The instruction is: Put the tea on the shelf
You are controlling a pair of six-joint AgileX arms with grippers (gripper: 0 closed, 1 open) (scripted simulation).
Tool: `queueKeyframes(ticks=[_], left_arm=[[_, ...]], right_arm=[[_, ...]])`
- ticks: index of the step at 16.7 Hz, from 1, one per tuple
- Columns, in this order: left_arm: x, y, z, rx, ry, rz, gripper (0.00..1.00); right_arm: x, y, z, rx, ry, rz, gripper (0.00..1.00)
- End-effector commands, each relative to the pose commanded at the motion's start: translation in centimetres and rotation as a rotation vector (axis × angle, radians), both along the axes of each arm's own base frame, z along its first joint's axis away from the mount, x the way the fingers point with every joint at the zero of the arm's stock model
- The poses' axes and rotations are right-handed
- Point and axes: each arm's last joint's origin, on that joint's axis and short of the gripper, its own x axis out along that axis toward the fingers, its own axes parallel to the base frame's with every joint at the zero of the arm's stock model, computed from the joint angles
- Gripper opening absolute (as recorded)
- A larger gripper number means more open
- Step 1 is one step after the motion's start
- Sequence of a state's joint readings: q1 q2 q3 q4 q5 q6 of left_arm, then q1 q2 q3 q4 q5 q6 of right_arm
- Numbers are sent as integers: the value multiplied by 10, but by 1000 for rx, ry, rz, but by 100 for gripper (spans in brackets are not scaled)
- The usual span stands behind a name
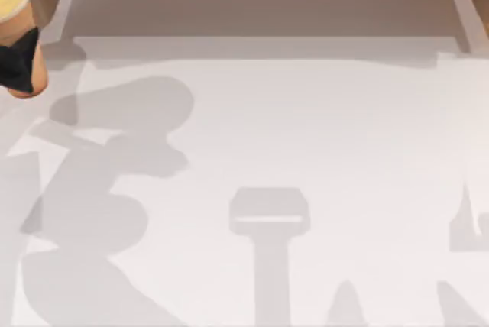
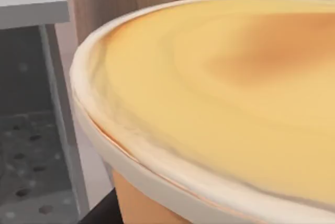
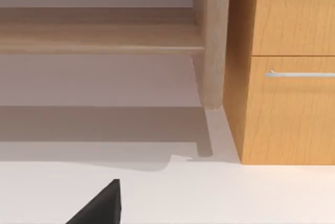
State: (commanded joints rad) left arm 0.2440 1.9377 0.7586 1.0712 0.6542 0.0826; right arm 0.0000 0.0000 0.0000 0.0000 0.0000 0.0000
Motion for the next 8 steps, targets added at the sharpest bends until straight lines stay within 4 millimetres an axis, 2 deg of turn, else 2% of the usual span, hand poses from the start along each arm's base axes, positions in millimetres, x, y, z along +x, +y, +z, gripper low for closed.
queueKeyframes(ticks=[4, 8], left_arm=[[20, -92, 24, -9, 18, -136, 0], [28, -161, 58, -17, 18, -155, 0]], right_arm=[[0, 0, 0, 0, 0, 0, 100], [0, 0, 0, 0, 0, 0, 100]])
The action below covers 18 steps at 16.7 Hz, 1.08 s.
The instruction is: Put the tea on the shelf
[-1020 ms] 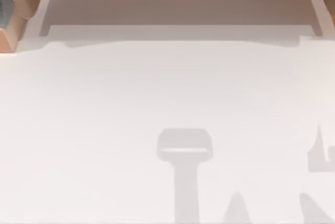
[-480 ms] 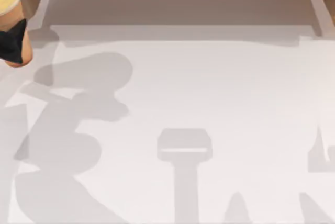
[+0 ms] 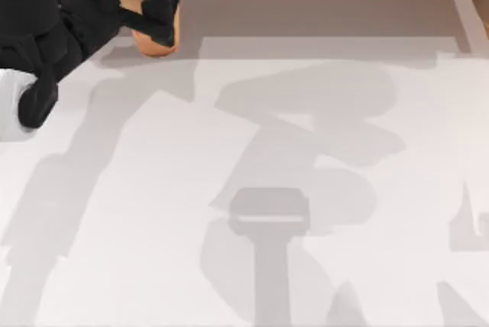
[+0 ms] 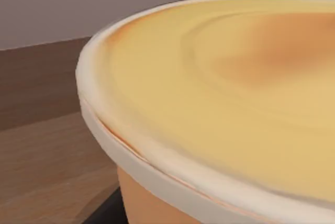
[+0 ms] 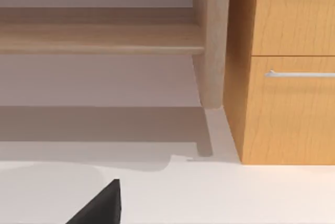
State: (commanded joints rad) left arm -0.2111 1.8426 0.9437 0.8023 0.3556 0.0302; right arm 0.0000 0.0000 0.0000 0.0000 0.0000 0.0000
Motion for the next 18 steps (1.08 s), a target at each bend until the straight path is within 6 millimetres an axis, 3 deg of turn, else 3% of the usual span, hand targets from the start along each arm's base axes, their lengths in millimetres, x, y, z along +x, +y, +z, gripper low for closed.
queueKeyframes(ticks=[3, 6, 13, 18], left_arm=[[5, -30, 30, -10, -13, 63, 0], [12, -40, 58, -19, -25, 178, 0], [34, -23, 83, 10, 12, 483, 0], [36, -21, 93, 8, 2, 526, 0]], right_arm=[[0, 0, 0, 0, 0, 0, 100], [0, 0, 0, 0, 0, 0, 100], [0, 0, 0, 0, 0, 0, 100], [0, 0, 0, 0, 0, 0, 100]])
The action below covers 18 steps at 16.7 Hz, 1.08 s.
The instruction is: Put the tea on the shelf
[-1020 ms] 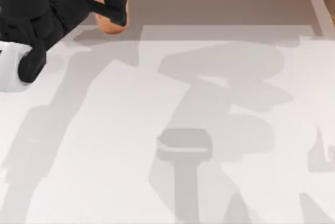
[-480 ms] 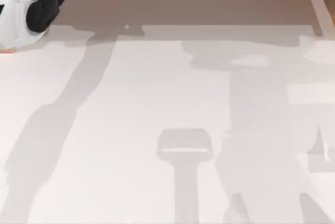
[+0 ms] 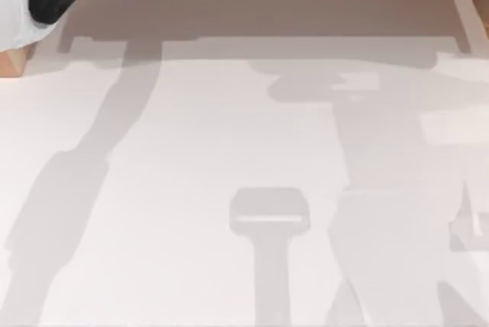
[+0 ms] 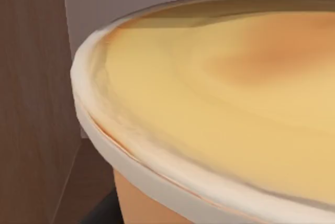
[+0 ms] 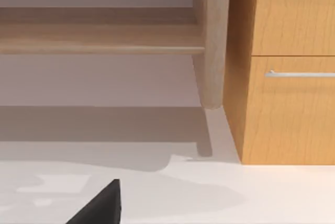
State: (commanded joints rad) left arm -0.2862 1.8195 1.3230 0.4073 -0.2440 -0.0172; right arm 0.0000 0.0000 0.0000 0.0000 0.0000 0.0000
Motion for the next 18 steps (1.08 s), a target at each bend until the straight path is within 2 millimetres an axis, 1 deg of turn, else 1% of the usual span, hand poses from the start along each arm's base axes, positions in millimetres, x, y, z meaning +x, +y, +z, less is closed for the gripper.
queueKeyframes(ticks=[4, 7, 9, 11, 13, 16, 18], left_arm=[[0, -2, -3, 4, 5, -5, 0], [13, -5, -17, 11, 23, -13, 0], [24, -3, -20, 4, 4, -7, 0], [35, -1, -26, 0, -4, -1, 0], [39, -1, -31, 0, 0, 0, 0], [39, -1, -31, 0, 0, 0, 0], [39, -1, -31, 0, 0, 0, 15]], right_arm=[[0, 0, 0, 0, 0, 0, 100], [0, 0, 0, 0, 0, 0, 100], [0, 0, 0, 0, 0, 0, 100], [0, 0, 0, 0, 0, 0, 100], [0, 0, 0, 0, 0, 0, 100], [0, 0, 0, 0, 0, 0, 100], [0, 0, 0, 0, 0, 0, 100]])
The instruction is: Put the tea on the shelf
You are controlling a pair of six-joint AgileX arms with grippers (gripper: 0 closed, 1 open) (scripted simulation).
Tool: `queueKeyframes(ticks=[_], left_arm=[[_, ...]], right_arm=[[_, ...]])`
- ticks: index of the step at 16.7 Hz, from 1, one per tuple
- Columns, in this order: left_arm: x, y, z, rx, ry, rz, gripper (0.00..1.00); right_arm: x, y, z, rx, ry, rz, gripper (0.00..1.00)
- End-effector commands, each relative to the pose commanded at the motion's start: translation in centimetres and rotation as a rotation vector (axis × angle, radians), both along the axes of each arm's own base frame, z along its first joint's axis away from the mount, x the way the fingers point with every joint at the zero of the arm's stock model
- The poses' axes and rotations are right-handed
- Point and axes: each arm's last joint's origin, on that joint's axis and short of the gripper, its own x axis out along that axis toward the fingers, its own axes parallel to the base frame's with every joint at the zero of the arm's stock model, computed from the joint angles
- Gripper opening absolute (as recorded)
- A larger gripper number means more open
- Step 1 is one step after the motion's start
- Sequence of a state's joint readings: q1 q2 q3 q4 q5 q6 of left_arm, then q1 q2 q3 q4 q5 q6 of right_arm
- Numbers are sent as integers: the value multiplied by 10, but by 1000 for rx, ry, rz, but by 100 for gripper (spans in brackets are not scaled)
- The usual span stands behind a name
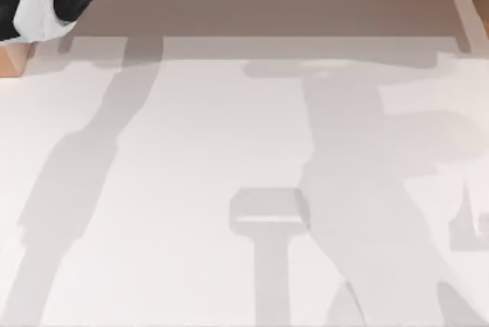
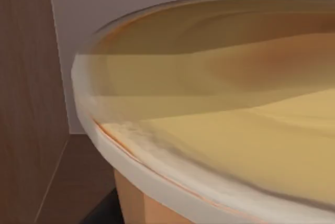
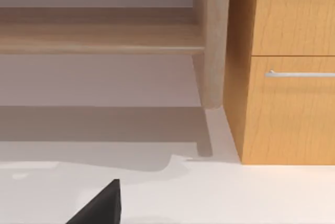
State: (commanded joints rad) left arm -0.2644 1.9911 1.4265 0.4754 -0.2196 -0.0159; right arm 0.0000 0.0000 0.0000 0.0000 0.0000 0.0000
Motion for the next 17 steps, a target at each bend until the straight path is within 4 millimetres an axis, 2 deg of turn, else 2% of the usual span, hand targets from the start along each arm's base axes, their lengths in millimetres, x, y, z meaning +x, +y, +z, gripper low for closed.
queueKeyframes(ticks=[11, 17], left_arm=[[0, 0, 0, 0, 0, 0, 98], [0, 0, 0, 0, 0, 0, 100]], right_arm=[[0, 0, 0, 0, 0, 0, 100], [0, 0, 0, 0, 0, 0, 100]])
